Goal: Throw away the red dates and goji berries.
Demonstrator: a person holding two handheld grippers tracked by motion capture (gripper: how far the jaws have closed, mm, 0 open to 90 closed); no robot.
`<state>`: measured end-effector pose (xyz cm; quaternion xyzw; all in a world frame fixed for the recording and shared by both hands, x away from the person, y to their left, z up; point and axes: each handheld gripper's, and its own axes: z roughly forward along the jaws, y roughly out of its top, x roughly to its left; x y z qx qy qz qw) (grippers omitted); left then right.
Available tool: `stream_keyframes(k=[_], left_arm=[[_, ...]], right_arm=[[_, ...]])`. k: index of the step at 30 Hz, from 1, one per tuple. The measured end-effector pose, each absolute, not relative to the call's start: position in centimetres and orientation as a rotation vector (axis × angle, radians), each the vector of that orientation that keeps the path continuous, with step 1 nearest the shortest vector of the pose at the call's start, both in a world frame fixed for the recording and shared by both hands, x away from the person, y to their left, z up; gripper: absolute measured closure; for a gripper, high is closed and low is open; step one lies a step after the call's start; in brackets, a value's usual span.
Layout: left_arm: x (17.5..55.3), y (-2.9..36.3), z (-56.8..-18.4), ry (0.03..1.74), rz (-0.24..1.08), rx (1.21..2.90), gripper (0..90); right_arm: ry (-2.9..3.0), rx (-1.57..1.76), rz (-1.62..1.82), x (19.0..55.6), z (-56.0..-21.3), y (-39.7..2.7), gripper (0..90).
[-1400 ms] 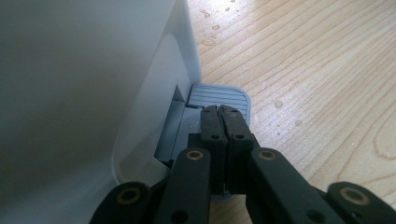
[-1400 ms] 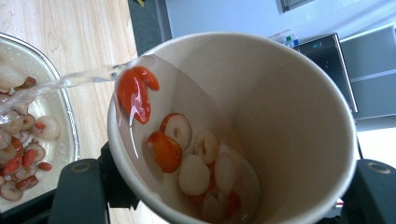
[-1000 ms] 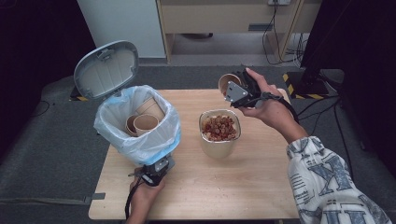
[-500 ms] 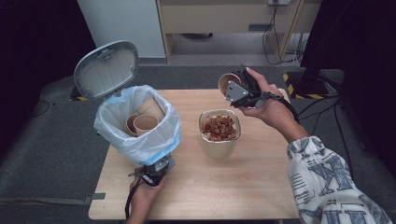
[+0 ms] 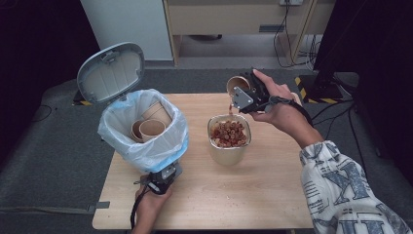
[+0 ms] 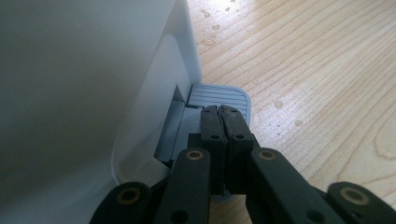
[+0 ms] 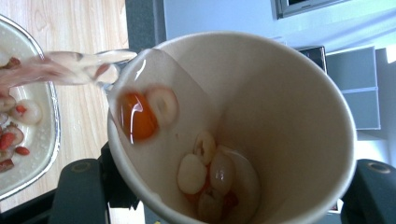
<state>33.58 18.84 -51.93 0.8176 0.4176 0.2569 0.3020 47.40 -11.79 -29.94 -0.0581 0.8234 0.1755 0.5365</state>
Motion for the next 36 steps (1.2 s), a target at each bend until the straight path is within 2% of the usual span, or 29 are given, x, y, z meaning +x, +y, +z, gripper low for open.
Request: stream_keyframes(k=[36], left_arm=[[33.59, 18.84, -51.94, 1.105, 0.684, 2.169, 87.7]], right_arm=[[1.974, -0.103, 0.472, 47.6, -30.22, -12.22, 29.7]])
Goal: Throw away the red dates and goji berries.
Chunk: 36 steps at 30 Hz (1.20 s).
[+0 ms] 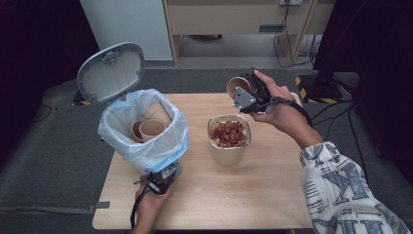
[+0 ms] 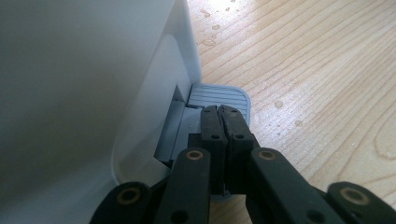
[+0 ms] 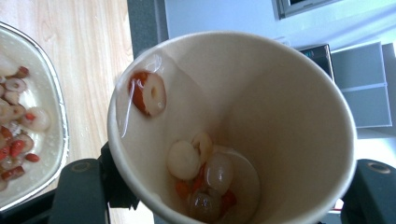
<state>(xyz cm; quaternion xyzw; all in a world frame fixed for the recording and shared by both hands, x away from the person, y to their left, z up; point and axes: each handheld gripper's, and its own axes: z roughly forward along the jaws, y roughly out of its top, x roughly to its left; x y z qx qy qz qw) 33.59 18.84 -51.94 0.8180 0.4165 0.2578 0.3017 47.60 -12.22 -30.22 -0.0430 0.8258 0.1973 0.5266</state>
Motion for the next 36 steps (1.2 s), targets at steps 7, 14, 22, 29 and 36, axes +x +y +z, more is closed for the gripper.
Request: stream_keyframes(k=[7, 14, 22, 29, 36], left_arm=[[33.58, 18.83, -51.95, 1.106, 0.684, 2.168, 87.7], [33.57, 18.83, -51.94, 1.109, 0.682, 2.167, 87.7], [33.56, 18.83, -51.94, 1.111, 0.682, 2.166, 87.7], [33.57, 18.83, -51.94, 1.11, 0.682, 2.167, 87.7], [33.59, 18.83, -51.94, 1.111, 0.68, 2.166, 87.7]], right_arm=[[1.972, -0.13, 0.473, 47.51, -30.23, -11.84, 29.8], [1.958, -0.125, 0.454, 47.84, -29.63, -12.21, 30.0], [1.936, -0.181, 0.384, 47.66, -29.54, -12.02, 30.2], [1.905, -0.232, 0.298, 47.48, -29.78, -12.11, 30.2], [1.898, -0.236, 0.274, 47.32, -29.71, -12.03, 30.3]])
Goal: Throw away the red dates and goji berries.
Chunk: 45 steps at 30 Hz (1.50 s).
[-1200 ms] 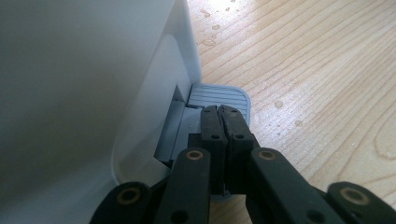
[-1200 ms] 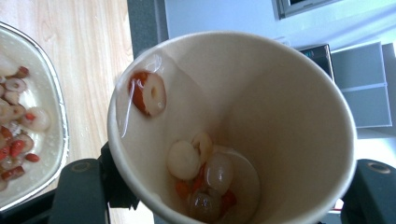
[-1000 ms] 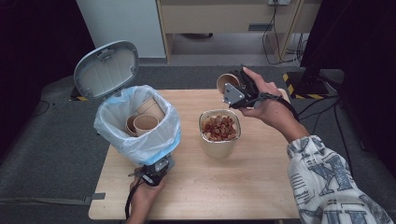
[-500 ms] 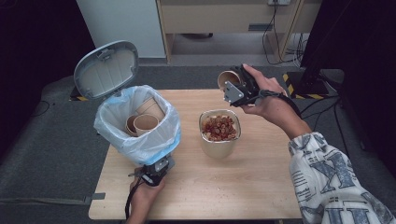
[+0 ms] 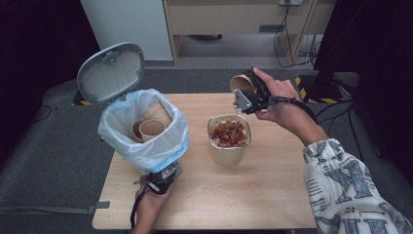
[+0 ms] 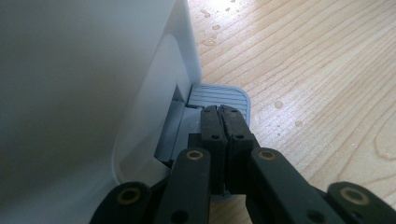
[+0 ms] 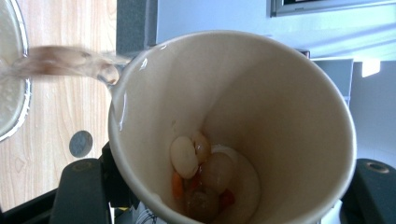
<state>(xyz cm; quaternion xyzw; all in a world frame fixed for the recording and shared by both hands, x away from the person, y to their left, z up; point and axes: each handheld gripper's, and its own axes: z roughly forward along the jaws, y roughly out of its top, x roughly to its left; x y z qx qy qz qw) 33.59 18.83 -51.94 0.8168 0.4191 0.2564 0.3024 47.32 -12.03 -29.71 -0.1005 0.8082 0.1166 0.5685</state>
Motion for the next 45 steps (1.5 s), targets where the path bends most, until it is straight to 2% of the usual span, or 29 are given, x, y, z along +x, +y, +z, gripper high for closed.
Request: stream_keyframes(k=[45], left_arm=[[33.6, 18.8, -51.9, 1.109, 0.681, 2.169, 87.7]], right_arm=[[1.792, -0.402, 0.052, 46.1, -29.9, -11.1, 30.6]])
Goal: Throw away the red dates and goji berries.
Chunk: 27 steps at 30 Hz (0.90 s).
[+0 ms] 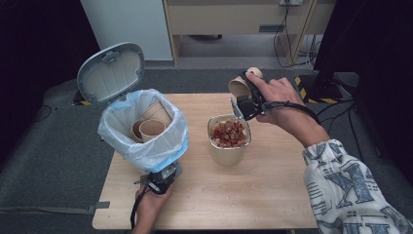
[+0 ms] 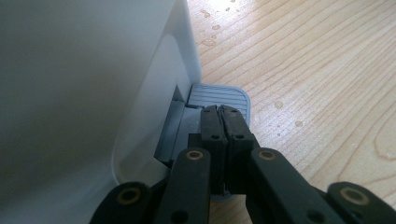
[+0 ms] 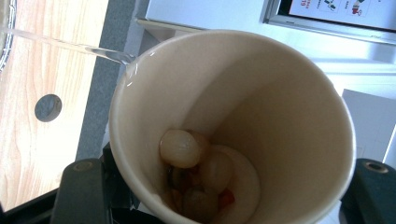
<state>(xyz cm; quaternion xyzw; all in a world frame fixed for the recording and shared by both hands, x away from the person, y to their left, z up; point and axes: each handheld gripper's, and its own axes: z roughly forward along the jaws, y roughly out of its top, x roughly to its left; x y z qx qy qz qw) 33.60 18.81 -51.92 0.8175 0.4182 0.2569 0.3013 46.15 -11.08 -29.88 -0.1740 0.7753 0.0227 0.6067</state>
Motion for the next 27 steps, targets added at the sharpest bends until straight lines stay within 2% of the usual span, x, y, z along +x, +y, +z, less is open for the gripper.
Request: stream_keyframes(k=[27], left_arm=[[33.6, 18.78, -51.94, 1.108, 0.684, 2.169, 87.7]], right_arm=[[1.75, -0.427, 0.04, 45.69, -29.58, -11.17, 31.1]])
